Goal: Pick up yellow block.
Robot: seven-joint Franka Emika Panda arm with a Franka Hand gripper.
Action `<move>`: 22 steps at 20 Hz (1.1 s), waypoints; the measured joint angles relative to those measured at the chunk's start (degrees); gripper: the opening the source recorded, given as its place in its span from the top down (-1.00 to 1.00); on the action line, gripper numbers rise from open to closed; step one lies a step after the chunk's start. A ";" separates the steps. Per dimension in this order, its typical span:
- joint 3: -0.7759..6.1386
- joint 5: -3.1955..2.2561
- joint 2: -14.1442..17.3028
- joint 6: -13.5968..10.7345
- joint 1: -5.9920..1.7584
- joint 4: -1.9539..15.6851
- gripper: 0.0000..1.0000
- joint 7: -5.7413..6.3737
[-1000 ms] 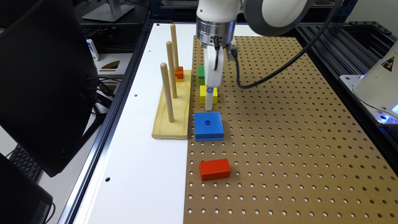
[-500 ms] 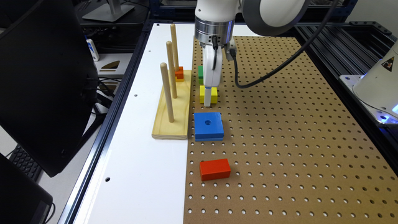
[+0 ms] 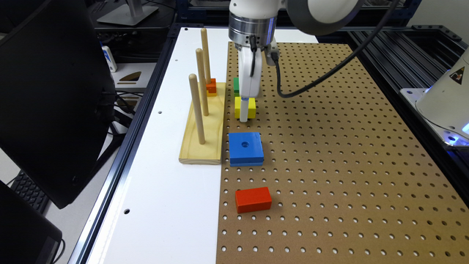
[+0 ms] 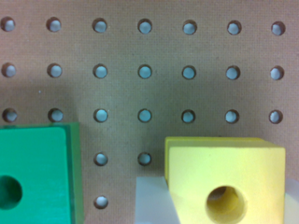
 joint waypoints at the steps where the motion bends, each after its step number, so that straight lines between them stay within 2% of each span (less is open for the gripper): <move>1: 0.00 0.00 -0.48 -0.56 0.00 -0.01 1.00 0.00; 3: 0.00 0.00 -1.22 -1.38 0.00 -0.09 1.00 0.00; 9: 0.00 0.00 -1.94 -1.73 0.00 -0.17 1.00 0.00; 17: 0.00 0.00 -7.93 -7.97 -0.01 -0.18 1.00 0.01; 22: 0.00 0.00 -9.14 -8.84 -0.01 -0.18 1.00 0.01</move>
